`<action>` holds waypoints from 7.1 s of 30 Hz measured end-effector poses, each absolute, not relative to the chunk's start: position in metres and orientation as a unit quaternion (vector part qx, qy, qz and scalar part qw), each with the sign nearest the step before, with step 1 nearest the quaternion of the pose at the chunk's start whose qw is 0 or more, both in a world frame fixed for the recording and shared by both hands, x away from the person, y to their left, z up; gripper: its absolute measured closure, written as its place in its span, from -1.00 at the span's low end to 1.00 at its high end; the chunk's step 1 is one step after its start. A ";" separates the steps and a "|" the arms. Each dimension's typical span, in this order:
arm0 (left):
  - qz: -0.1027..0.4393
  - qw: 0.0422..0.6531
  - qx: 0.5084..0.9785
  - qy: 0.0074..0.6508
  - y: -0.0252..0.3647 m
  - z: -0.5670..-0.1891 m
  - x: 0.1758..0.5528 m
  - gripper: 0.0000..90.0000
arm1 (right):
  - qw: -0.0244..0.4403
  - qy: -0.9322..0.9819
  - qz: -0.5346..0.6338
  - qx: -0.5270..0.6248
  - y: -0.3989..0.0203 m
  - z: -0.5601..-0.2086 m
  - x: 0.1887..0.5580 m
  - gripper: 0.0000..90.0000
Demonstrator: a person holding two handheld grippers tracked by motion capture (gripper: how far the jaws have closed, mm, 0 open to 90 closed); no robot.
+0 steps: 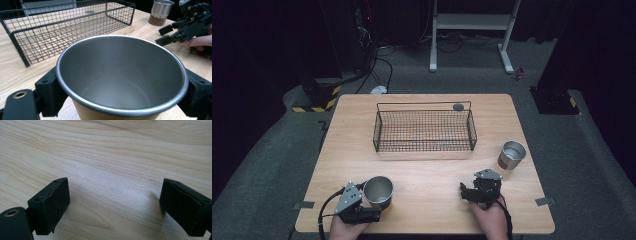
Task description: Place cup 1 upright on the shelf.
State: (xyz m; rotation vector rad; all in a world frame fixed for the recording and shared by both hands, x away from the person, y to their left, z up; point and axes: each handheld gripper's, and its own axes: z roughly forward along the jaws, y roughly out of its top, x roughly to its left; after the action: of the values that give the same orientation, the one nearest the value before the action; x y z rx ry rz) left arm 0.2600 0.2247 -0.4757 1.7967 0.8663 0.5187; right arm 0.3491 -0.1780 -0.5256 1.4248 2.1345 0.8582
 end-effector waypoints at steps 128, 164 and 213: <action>0.270 0.544 0.688 0.398 0.208 -0.410 0.402 -0.70 | 0.215 0.771 0.311 0.512 -0.178 -0.525 0.349 -0.79; 0.279 0.527 0.675 0.435 0.200 -0.405 0.466 -0.70 | 0.215 0.771 0.311 0.512 -0.178 -0.525 0.349 -0.79; 0.253 0.459 0.699 0.487 0.172 -0.455 0.509 -0.70 | 0.215 0.774 0.310 0.508 -0.178 -0.526 0.349 -0.79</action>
State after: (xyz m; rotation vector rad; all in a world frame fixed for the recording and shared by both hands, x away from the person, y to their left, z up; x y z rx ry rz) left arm 0.5092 0.1719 -0.4551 1.7202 1.1983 0.6233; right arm 0.3486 -0.1777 -0.5256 1.4092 2.1455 0.8606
